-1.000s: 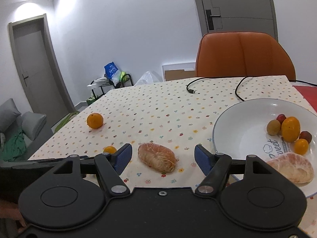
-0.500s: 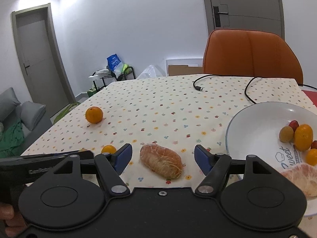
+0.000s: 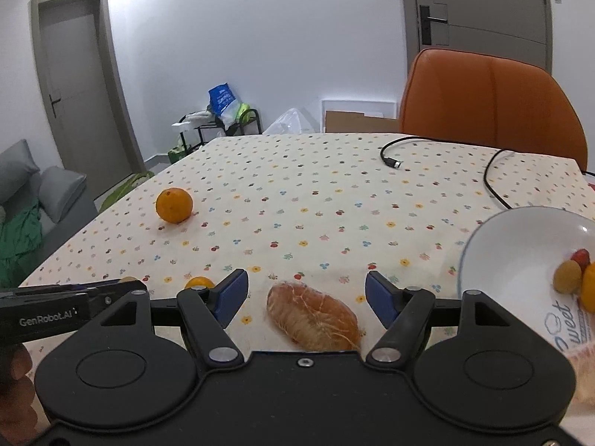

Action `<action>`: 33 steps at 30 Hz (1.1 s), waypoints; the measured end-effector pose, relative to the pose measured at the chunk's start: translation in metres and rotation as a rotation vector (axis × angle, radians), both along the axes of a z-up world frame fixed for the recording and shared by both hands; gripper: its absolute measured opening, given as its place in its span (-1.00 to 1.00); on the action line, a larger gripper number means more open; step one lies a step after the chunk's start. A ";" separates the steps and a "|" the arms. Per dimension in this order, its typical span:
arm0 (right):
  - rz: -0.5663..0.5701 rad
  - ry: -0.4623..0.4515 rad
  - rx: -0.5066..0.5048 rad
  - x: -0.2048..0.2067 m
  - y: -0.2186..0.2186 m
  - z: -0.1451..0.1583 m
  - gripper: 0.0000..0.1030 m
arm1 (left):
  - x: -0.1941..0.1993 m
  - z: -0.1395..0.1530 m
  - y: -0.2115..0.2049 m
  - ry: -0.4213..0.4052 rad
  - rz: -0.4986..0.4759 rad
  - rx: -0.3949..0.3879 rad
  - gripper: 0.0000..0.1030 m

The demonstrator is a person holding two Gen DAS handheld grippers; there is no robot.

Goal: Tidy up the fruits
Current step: 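Grasp the yellow-green fruit with the left tool while the right tool grasps the peeled pomelo segment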

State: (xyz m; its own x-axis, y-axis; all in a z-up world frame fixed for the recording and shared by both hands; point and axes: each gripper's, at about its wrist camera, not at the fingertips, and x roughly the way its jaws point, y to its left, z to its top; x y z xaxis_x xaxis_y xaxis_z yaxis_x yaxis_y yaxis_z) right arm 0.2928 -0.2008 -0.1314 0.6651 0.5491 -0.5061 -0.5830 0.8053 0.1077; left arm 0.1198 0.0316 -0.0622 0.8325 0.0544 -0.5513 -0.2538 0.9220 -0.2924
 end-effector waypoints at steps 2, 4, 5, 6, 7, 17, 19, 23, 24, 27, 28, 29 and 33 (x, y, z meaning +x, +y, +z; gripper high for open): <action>0.005 0.003 -0.010 0.003 0.002 -0.002 0.35 | -0.001 0.000 0.002 0.000 0.006 -0.002 -0.52; 0.007 0.009 -0.016 0.005 0.004 -0.004 0.35 | -0.001 0.000 0.003 0.001 0.010 -0.001 -0.52; 0.009 0.012 -0.018 0.005 0.004 -0.005 0.35 | -0.002 0.000 0.004 0.001 0.012 0.000 -0.52; 0.015 0.018 -0.020 0.004 0.005 -0.006 0.33 | -0.002 0.000 0.004 0.003 0.013 0.000 -0.52; 0.020 0.024 -0.020 0.003 0.005 -0.007 0.31 | -0.002 0.000 0.005 0.005 0.015 -0.001 -0.52; 0.021 0.053 -0.018 -0.005 -0.002 -0.006 -0.15 | -0.005 0.002 0.000 0.003 0.003 0.005 -0.52; 0.027 0.071 -0.003 -0.008 -0.005 -0.005 -0.17 | -0.006 0.002 -0.002 0.003 -0.001 0.007 -0.52; 0.050 0.089 0.028 -0.014 -0.008 -0.003 -0.23 | -0.006 0.002 -0.004 0.005 -0.009 0.010 -0.52; 0.049 0.080 0.024 -0.015 -0.008 -0.003 -0.23 | -0.006 0.001 -0.005 0.006 -0.011 0.010 -0.52; 0.038 0.057 0.016 -0.016 -0.007 -0.003 -0.22 | -0.005 0.000 -0.007 0.008 -0.017 0.014 -0.52; 0.035 0.056 0.017 -0.014 -0.007 -0.003 -0.22 | -0.005 0.000 -0.008 0.009 -0.017 0.013 -0.52; 0.032 0.058 0.017 -0.013 -0.007 -0.004 -0.22 | -0.004 -0.001 -0.008 0.011 -0.016 0.012 -0.52; 0.030 0.061 0.002 -0.008 -0.004 -0.007 -0.21 | -0.003 -0.002 -0.006 0.012 -0.015 0.009 -0.52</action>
